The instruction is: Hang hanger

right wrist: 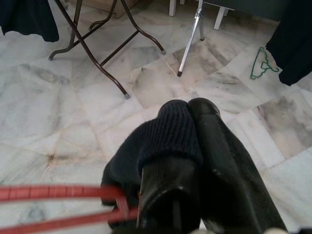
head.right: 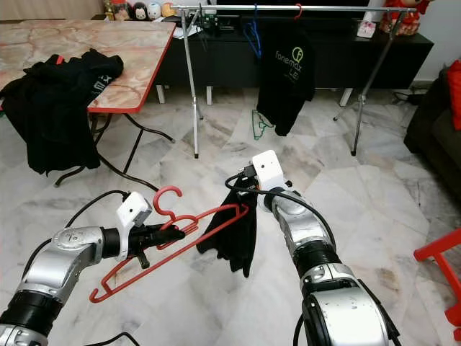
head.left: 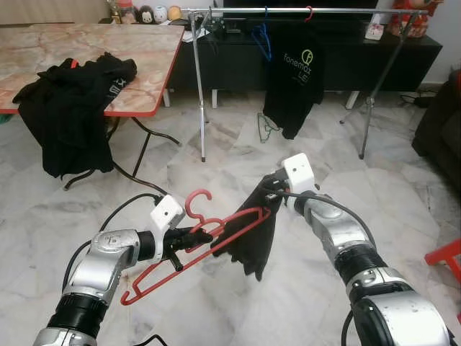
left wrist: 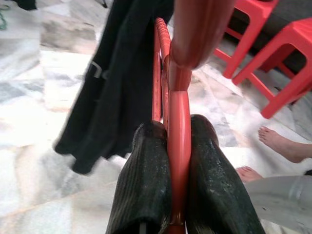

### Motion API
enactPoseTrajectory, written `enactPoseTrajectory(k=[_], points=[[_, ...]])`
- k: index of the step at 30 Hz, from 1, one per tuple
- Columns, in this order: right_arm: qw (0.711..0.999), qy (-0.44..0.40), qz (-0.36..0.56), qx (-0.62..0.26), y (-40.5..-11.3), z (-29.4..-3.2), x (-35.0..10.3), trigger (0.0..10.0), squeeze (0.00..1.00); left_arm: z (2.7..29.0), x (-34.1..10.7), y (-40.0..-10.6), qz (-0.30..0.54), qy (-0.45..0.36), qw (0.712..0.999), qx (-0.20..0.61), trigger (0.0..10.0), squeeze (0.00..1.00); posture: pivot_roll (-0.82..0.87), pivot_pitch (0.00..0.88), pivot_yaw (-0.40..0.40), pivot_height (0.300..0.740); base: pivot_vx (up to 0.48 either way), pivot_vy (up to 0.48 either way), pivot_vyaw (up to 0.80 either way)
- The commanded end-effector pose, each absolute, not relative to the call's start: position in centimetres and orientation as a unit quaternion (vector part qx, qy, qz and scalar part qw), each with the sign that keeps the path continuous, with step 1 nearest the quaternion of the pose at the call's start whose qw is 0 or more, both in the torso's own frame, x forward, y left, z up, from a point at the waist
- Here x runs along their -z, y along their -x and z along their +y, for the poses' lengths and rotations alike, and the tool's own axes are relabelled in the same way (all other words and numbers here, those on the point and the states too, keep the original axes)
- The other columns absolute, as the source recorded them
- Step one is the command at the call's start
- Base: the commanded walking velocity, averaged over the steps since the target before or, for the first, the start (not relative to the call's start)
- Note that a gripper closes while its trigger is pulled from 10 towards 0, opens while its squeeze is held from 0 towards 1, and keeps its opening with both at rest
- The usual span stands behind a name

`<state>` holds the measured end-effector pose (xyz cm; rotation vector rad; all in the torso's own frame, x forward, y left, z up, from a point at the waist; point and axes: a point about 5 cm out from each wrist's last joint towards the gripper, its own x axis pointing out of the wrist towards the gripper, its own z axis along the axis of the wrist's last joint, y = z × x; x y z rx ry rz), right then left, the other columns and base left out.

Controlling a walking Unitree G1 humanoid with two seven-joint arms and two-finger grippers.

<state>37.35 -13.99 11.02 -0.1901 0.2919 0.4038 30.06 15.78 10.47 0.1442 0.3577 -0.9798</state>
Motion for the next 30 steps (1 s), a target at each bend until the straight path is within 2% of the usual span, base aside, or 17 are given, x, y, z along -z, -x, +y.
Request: enactPoseTrajectory(k=[1,13,22,30], points=[[0.966,0.099,0.134,-0.199,-37.4,-14.3,-11.6,10.0,0.00,16.2,-11.0,-30.4,0.163,-0.081,0.873,0.453,10.0,0.00,-0.08,0.000,-0.045,0.740,0.000,0.000,0.00],[0.963,0.111,0.157,-0.189,-36.8,-15.4,-10.4,10.0,0.00,16.3,-10.4,-29.3,0.195,-0.107,0.849,0.480,10.0,0.00,-0.08,0.000,-0.045,0.740,0.000,0.000,0.00],[0.962,0.112,0.161,-0.192,-36.7,-15.3,-10.3,10.0,0.00,16.2,-10.3,-29.8,0.189,-0.111,0.861,0.459,10.0,0.00,-0.08,0.000,-0.046,0.740,0.000,0.000,0.00],[0.961,0.110,0.163,-0.192,-36.7,-15.1,-10.2,10.0,0.00,15.7,-10.5,-29.6,0.188,-0.097,0.855,0.474,10.0,0.00,-0.08,0.000,-0.049,0.740,0.000,0.000,0.00]])
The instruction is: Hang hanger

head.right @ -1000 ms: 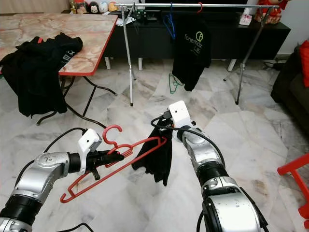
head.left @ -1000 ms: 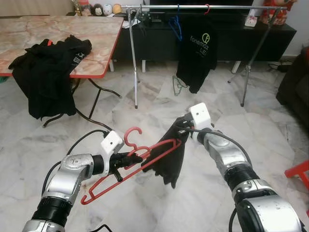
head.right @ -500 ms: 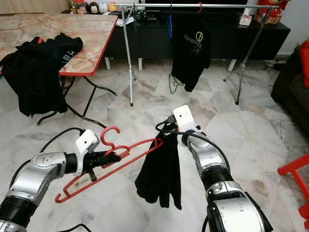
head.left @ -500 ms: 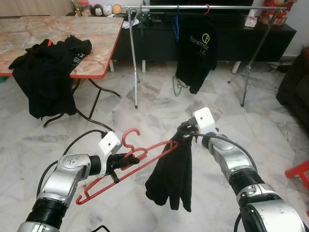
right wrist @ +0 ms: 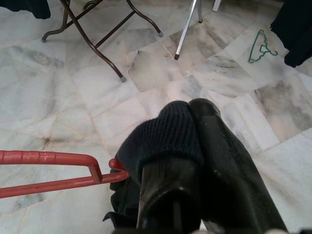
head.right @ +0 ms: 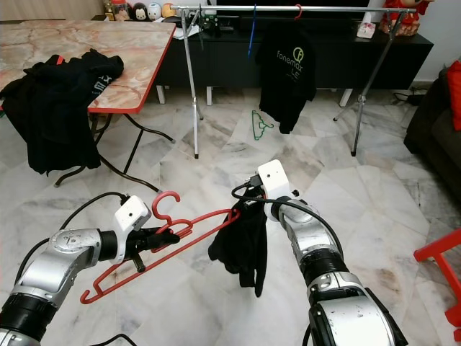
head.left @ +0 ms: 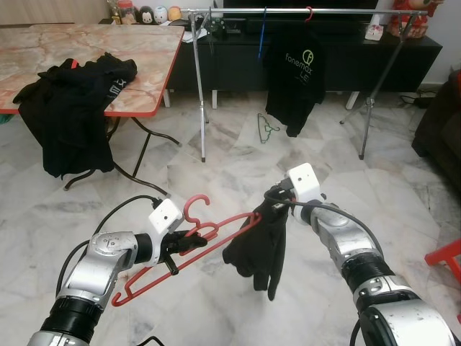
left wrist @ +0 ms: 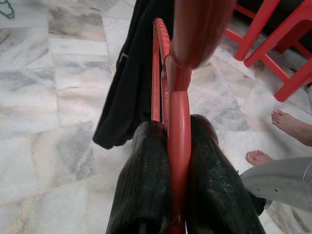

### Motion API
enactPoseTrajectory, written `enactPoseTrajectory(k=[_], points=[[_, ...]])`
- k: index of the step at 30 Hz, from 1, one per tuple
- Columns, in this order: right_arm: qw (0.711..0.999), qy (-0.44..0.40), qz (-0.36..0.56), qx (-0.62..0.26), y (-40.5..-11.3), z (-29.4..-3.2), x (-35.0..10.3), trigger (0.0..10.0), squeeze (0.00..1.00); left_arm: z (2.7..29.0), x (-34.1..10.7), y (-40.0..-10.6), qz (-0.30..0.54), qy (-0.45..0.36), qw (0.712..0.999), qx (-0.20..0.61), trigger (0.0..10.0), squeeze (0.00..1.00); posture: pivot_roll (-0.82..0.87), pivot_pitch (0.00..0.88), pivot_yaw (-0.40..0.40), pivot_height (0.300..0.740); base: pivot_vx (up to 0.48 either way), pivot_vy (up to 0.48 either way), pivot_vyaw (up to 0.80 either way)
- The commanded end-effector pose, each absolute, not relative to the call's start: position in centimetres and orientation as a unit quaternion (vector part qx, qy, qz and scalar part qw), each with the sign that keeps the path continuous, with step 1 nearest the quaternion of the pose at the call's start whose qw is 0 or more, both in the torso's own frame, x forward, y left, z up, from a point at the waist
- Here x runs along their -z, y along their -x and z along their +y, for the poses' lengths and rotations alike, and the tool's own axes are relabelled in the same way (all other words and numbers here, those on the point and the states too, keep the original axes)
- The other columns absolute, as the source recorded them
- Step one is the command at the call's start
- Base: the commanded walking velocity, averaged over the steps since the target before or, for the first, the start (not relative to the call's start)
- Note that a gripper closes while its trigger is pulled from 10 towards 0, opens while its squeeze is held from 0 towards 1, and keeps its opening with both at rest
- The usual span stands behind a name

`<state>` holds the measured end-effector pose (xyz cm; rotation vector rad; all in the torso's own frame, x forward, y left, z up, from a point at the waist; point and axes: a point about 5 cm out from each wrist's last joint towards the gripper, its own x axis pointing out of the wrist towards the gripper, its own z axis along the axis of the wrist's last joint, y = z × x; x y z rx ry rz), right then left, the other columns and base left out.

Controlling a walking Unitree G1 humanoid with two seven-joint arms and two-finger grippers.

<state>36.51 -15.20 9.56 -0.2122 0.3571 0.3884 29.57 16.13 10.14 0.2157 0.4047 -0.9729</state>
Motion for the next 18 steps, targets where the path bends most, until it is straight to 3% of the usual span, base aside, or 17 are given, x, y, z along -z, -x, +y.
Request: enactPoseTrajectory(k=[1,7,18], points=[[0.961,0.110,0.165,-0.191,-36.7,-15.1,-10.1,10.0,0.00,15.7,-10.5,-29.6,0.188,-0.096,0.854,0.475,10.0,0.00,-0.08,0.000,-0.049,0.740,0.000,0.000,0.00],[0.959,0.103,0.181,-0.192,-36.4,-14.9,-9.3,10.0,0.00,15.0,-10.9,-29.3,0.182,-0.083,0.842,0.502,10.0,0.00,-0.08,0.000,-0.049,0.740,0.000,0.000,0.00],[0.957,0.099,0.191,-0.194,-36.1,-14.6,-8.6,10.0,0.00,14.6,-11.5,-29.7,0.168,-0.080,0.845,0.502,10.0,0.00,-0.07,0.000,-0.047,0.740,0.000,0.000,0.00]])
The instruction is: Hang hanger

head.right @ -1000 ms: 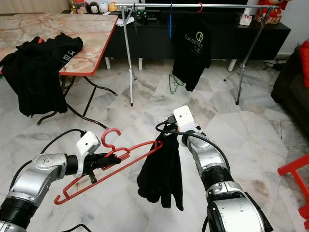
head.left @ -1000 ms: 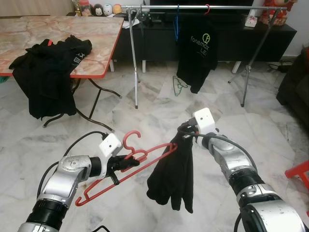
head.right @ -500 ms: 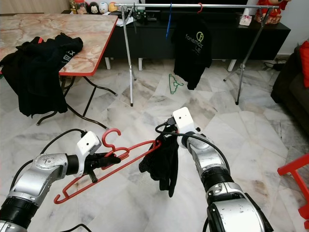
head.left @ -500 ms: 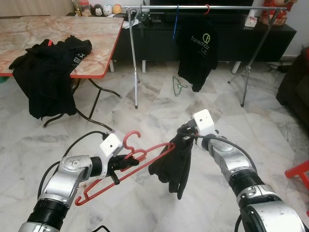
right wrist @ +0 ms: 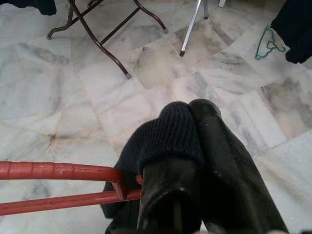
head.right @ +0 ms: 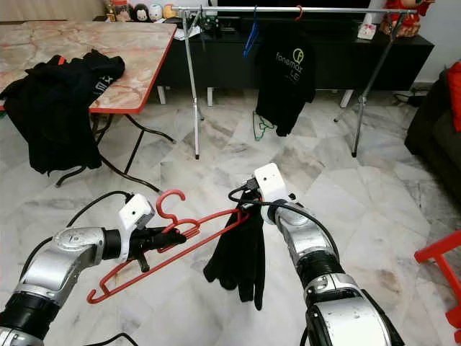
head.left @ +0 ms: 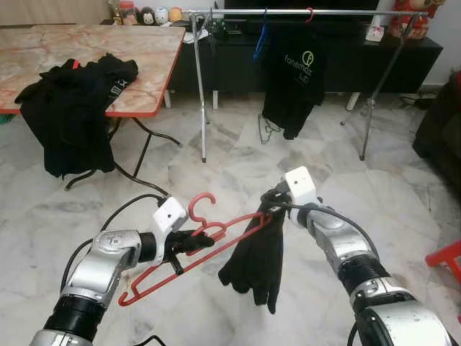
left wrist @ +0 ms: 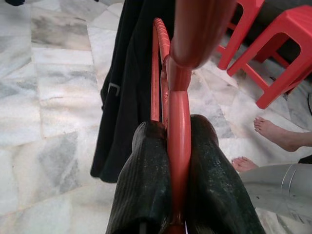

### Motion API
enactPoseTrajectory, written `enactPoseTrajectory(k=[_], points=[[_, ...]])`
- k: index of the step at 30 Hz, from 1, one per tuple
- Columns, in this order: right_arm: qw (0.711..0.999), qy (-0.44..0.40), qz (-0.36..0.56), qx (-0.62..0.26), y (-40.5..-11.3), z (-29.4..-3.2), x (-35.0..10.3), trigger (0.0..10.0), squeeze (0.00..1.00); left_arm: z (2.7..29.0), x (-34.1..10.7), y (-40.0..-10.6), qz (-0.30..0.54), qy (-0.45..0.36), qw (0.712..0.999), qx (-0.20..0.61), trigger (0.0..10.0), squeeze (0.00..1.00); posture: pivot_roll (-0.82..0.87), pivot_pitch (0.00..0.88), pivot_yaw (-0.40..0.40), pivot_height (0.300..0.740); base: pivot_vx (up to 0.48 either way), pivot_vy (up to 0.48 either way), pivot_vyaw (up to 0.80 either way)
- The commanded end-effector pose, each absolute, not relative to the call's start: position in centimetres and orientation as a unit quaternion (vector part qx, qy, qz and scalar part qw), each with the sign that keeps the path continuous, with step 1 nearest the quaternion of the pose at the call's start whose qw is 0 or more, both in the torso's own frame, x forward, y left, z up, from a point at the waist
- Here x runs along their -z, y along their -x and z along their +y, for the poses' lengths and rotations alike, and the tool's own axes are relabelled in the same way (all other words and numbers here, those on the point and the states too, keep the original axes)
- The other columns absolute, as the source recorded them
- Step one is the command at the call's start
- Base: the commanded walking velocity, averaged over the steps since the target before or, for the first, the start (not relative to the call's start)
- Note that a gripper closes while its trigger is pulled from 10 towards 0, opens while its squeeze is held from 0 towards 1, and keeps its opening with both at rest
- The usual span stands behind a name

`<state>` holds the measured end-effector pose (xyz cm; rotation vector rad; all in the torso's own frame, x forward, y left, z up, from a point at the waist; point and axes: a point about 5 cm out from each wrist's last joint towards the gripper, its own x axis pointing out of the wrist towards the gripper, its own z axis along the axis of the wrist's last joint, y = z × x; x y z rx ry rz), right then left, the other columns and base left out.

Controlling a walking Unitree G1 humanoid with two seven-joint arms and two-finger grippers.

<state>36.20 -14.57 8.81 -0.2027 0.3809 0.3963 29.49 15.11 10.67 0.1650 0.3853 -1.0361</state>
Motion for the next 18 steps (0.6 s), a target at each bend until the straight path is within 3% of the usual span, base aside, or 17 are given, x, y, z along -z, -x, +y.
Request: enactPoseTrajectory(k=[1,18], points=[[0.957,0.099,0.193,-0.193,-36.0,-14.7,-8.5,10.0,0.00,14.5,-11.6,-29.7,0.167,-0.079,0.845,0.503,10.0,0.00,-0.07,0.000,-0.047,0.740,0.000,0.000,0.00],[0.955,0.080,0.219,-0.183,-35.3,-14.4,-6.8,10.0,0.00,13.1,-11.2,-30.2,0.169,-0.118,0.850,0.485,10.0,0.00,-0.06,0.000,-0.040,0.740,0.000,0.000,0.00]])
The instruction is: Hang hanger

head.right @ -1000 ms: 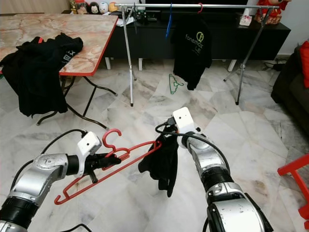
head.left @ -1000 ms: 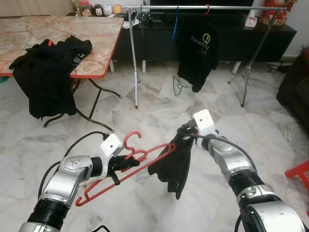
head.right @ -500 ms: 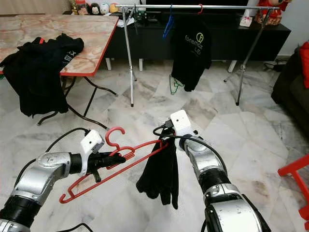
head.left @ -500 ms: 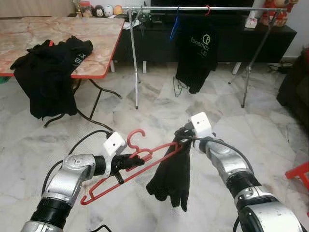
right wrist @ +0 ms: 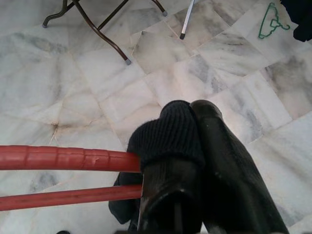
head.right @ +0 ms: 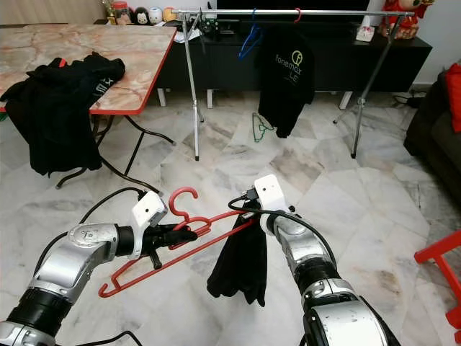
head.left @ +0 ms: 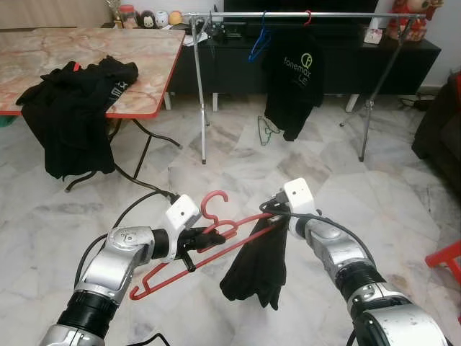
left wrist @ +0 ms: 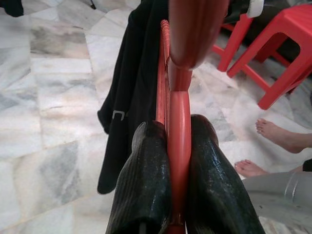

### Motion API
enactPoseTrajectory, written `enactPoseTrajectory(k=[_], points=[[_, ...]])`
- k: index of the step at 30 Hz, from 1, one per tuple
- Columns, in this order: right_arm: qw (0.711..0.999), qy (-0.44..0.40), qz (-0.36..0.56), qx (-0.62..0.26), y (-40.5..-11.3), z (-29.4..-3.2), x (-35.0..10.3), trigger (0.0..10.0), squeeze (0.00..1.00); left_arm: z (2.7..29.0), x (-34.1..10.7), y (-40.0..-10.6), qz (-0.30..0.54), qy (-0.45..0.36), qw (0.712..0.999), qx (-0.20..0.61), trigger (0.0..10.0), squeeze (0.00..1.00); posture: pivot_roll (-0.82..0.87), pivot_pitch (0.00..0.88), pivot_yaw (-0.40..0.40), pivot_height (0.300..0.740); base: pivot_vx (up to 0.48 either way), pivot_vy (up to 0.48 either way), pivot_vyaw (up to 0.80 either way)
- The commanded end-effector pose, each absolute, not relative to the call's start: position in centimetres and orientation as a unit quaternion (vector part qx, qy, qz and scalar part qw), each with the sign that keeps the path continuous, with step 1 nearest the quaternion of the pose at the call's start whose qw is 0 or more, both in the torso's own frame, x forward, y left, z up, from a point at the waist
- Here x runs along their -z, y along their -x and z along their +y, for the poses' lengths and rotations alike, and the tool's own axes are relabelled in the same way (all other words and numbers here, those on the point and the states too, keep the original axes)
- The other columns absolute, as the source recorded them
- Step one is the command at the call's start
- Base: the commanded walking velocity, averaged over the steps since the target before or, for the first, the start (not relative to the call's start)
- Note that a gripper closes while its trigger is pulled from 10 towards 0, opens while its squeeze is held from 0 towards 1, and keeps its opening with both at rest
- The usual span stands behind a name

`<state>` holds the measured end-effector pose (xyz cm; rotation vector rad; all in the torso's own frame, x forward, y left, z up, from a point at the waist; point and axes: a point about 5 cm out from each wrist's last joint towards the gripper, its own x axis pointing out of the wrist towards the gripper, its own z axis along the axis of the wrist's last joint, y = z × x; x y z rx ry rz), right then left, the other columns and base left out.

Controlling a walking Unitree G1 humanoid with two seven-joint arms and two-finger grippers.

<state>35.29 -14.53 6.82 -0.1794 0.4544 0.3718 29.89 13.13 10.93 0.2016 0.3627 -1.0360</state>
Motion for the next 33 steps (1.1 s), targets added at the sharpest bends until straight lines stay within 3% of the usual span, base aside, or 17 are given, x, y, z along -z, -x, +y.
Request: enactPoseTrajectory(k=[1,9,20,25,28,33], points=[[0.956,0.080,0.216,-0.181,-35.3,-14.5,-6.9,10.0,0.00,13.2,-11.0,-30.2,0.174,-0.121,0.850,0.483,10.0,0.00,-0.06,0.000,-0.040,0.740,0.000,0.000,0.00],[0.961,0.080,0.196,-0.178,-35.9,-14.4,-8.1,10.0,0.00,14.1,-9.9,-31.2,0.198,-0.148,0.873,0.421,10.0,0.00,-0.06,0.000,-0.038,0.740,0.000,0.000,0.00],[0.954,0.104,0.168,-0.224,-35.8,-13.3,-9.4,10.0,0.00,13.7,-10.7,-32.2,0.148,-0.106,0.904,0.388,10.0,0.00,-0.06,0.000,-0.037,0.740,0.000,0.000,0.00],[0.951,0.115,0.164,-0.235,-35.6,-13.3,-9.5,10.0,0.00,12.9,-11.3,-31.7,0.144,-0.057,0.889,0.430,10.0,0.00,-0.08,0.000,-0.037,0.740,0.000,0.000,0.00],[0.954,0.124,0.161,-0.221,-35.9,-13.9,-9.8,10.0,0.00,12.4,-11.5,-31.0,0.148,-0.041,0.866,0.476,10.0,0.00,-0.08,0.000,-0.036,0.740,0.000,0.000,0.00],[0.961,0.114,0.146,-0.205,-36.5,-13.9,-11.1,10.0,0.00,12.9,-11.1,-31.1,0.156,-0.049,0.868,0.469,10.0,0.00,-0.08,0.000,-0.036,0.740,0.000,0.000,0.00]])
